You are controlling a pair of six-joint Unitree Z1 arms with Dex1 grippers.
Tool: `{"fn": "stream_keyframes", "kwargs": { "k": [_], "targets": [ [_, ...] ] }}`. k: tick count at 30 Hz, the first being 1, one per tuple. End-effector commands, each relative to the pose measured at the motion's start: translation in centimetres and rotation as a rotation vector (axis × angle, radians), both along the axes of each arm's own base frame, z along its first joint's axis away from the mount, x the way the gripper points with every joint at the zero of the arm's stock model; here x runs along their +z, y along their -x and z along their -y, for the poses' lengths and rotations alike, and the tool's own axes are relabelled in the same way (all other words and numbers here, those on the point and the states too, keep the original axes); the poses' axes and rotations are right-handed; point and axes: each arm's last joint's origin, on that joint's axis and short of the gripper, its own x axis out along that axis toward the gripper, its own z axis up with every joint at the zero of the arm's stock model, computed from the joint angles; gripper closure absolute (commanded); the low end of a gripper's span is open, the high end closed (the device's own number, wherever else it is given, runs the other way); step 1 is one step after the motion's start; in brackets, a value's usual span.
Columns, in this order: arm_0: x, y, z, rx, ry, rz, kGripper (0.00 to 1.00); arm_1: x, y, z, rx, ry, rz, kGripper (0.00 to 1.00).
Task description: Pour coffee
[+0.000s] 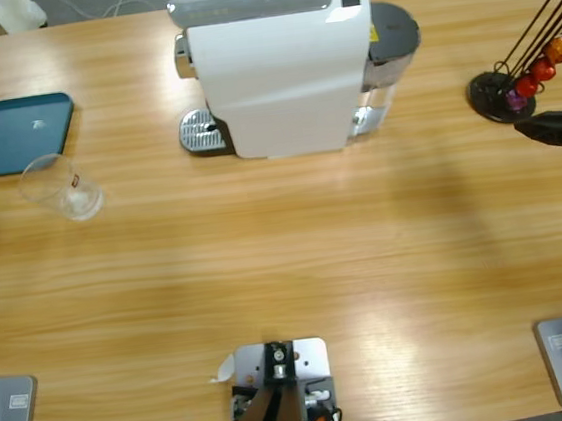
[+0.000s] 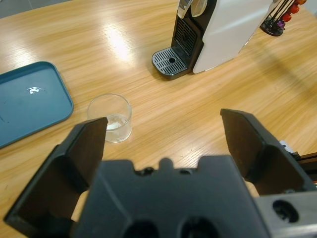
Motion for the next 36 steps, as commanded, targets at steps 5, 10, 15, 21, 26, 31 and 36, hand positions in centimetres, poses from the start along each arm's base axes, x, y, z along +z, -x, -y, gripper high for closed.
{"fn": "stream_keyframes", "kwargs": {
  "k": [5,10,15,21,26,31,36],
  "targets": [
    [-0.9,0.2,-0.1,0.008,0.008,-0.021,0.000,-0.7,0.3,0.6,-0.060,0.079,0.029,0.000],
    [-0.5,0.2,-0.1,0.009,0.014,-0.021,0.000,-1.8,-0.5,-0.4,-0.122,-0.006,-0.024,0.000],
    [-0.1,-0.5,0.4,0.004,0.010,-0.042,0.003,-1.7,0.3,-0.5,-0.066,-0.030,0.003,0.009],
    [5.3,-6.7,4.3,-0.026,0.073,-0.083,0.014,-1.4,0.7,0.0,-0.087,-0.042,0.038,0.013],
    [7.6,-13.0,8.3,0.021,0.163,-0.216,0.023,-1.6,0.6,-0.2,-0.109,-0.059,0.020,0.016],
    [8.5,-18.9,12.2,0.071,0.311,-0.382,0.146,-1.5,0.5,-0.2,-0.146,-0.099,0.003,0.013],
    [6.9,-22.6,14.9,0.042,0.349,-0.511,0.106,-1.7,0.4,-0.3,-0.147,-0.091,-0.004,0.018]
  ]
}}
